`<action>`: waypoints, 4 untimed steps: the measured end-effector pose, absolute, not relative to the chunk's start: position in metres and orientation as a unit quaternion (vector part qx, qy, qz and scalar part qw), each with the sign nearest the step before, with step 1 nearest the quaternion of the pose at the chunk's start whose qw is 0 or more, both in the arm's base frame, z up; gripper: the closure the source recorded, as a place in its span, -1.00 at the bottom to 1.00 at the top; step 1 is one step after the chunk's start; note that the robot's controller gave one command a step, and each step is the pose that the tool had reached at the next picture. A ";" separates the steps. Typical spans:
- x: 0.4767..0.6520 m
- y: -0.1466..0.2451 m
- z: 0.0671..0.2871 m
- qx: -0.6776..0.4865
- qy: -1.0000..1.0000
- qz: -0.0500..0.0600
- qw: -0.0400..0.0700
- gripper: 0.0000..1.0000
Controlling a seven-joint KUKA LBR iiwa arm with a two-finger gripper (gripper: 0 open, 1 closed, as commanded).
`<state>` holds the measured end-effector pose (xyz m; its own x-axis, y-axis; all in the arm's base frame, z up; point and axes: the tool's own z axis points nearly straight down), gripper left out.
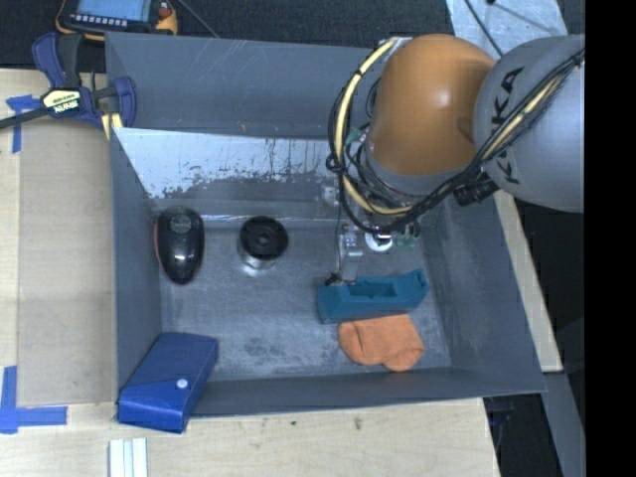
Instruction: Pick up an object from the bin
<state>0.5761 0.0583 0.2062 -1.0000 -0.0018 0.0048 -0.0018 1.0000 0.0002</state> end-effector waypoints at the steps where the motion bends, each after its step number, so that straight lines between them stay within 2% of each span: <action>1: 0.577 0.058 0.211 0.000 -1.000 0.000 -0.002 -1.00; 2: 0.557 0.037 0.173 0.033 -0.999 0.000 -0.003 -1.00; 3: 0.531 0.014 0.126 0.005 -1.000 0.000 -0.002 -1.00; 4: 0.522 0.010 0.114 0.004 -1.000 0.000 0.000 -1.00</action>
Offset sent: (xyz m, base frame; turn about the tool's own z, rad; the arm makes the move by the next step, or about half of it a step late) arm -0.0349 -0.0360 -0.0611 -0.1037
